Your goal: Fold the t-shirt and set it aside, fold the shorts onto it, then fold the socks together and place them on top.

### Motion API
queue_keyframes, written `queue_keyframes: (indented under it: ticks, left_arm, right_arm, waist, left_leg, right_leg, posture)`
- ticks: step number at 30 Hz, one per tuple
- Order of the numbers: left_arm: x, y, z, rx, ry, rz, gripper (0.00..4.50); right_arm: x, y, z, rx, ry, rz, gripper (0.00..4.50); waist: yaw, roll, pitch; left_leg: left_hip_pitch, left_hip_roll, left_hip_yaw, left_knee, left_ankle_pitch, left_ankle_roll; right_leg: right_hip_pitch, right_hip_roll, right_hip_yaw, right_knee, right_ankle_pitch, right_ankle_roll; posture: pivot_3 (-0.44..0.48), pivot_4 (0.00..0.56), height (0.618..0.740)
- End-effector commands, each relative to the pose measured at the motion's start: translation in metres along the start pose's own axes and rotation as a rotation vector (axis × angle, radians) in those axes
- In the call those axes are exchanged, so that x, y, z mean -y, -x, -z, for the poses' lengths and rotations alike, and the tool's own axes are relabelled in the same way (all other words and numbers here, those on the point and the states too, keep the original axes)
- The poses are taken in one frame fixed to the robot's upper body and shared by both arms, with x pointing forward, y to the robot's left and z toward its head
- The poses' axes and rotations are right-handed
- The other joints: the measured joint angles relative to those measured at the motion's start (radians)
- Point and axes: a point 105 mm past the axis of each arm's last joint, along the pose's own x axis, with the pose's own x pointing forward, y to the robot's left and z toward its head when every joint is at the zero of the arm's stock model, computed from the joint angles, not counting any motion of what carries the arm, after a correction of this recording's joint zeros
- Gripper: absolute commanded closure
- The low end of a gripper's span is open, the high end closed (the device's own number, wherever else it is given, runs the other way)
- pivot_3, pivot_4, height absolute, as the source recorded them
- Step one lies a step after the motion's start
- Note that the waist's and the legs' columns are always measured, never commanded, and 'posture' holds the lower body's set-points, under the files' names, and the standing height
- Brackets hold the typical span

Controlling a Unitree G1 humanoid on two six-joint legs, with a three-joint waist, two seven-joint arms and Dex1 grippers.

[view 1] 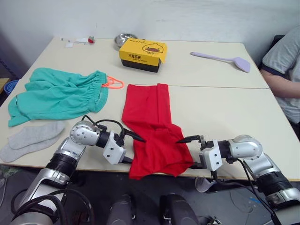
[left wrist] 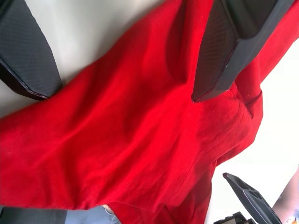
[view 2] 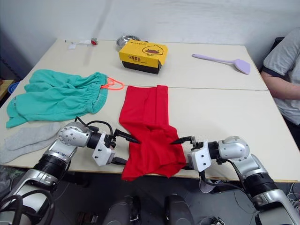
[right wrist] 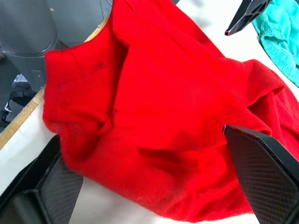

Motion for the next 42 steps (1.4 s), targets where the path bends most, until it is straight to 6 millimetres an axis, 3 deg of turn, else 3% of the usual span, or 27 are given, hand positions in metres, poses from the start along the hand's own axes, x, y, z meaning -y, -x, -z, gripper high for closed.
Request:
queue_keyframes:
  ticks: [1, 10, 12, 15, 19, 30, 36, 42]
  left_arm:
    - [0.032, -0.024, 0.005, 0.017, 0.055, 0.16, 0.98]
    - [0.045, -0.025, 0.006, 0.019, 0.142, 0.172, 3.9]
    - [0.045, -0.022, 0.004, 0.026, 0.177, 0.152, 4.44]
    - [0.045, -0.009, -0.025, 0.181, 0.396, 0.103, 4.47]
    - [0.059, 0.009, -0.046, 0.189, 0.446, 0.152, 4.47]
    - [0.077, 0.023, -0.065, 0.177, 0.599, 0.144, 4.47]
    - [0.071, 0.033, -0.07, 0.193, 0.668, 0.086, 4.47]
    - [0.056, 0.054, -0.062, 0.195, 0.829, -0.032, 4.47]
  right_arm:
    - [-0.005, -0.009, -0.008, 0.039, 0.008, -0.018, 1.32]
    - [-0.003, -0.009, -0.017, 0.058, -0.025, 0.013, 4.43]
    - [-0.002, -0.007, -0.022, 0.07, -0.06, 0.023, 4.5]
    - [0.001, -0.005, -0.041, 0.128, -0.169, 0.012, 4.5]
    - [-0.009, 0.0, -0.065, 0.161, -0.33, -0.094, 4.5]
    - [-0.04, 0.005, -0.08, 0.115, -0.542, -0.237, 4.5]
    - [-0.027, 0.005, -0.088, 0.148, -0.643, -0.249, 4.5]
    - [0.01, 0.002, -0.09, 0.199, -0.693, -0.182, 4.5]
  waist:
    - [0.0, 0.001, -0.001]
    - [0.003, 0.003, -0.002]
    - [0.003, 0.003, -0.002]
    - [-0.007, 0.004, -0.001]
    - [-0.01, 0.002, 0.001]
    - [-0.001, 0.001, 0.003]
    - [-0.003, 0.0, 0.003]
    - [-0.004, 0.0, 0.003]
  left_leg:
    - [0.0, 0.0, 0.0, 0.0, 0.0, 0.0]
    - [-0.001, -0.001, 0.0, 0.0, 0.002, 0.004]
    - [-0.001, -0.001, -0.001, 0.0, 0.001, 0.004]
    - [-0.003, 0.0, -0.001, 0.0, 0.001, 0.004]
    - [-0.004, 0.0, -0.003, -0.003, 0.0, 0.002]
    - [-0.005, 0.0, -0.004, -0.008, -0.002, -0.001]
    - [-0.007, 0.0, -0.003, -0.01, -0.002, -0.002]
    - [-0.014, 0.0, -0.003, -0.011, 0.0, -0.002]
  right_leg:
    - [0.0, 0.0, 0.0, 0.0, 0.0, 0.0]
    - [0.0, -0.002, 0.0, 0.0, 0.0, 0.0]
    - [0.0, -0.002, 0.0, 0.0, 0.0, 0.0]
    - [-0.002, -0.002, 0.0, 0.0, 0.0, 0.0]
    - [-0.005, -0.001, -0.002, 0.003, -0.007, -0.003]
    - [-0.007, 0.0, -0.003, 0.0, -0.012, -0.006]
    - [-0.01, 0.0, -0.003, 0.0, -0.012, -0.006]
    - [-0.018, 0.0, -0.003, 0.002, -0.012, -0.006]
  posture:
    - [0.0, 0.15, 0.74]
    - [0.0, 0.15, 0.74]
    - [0.0, 0.15, 0.74]
    - [0.0, 0.15, 0.74]
    - [0.0, 0.15, 0.74]
    - [0.0, 0.15, 0.74]
    - [0.0, 0.15, 0.74]
    - [0.0, 0.15, 0.74]
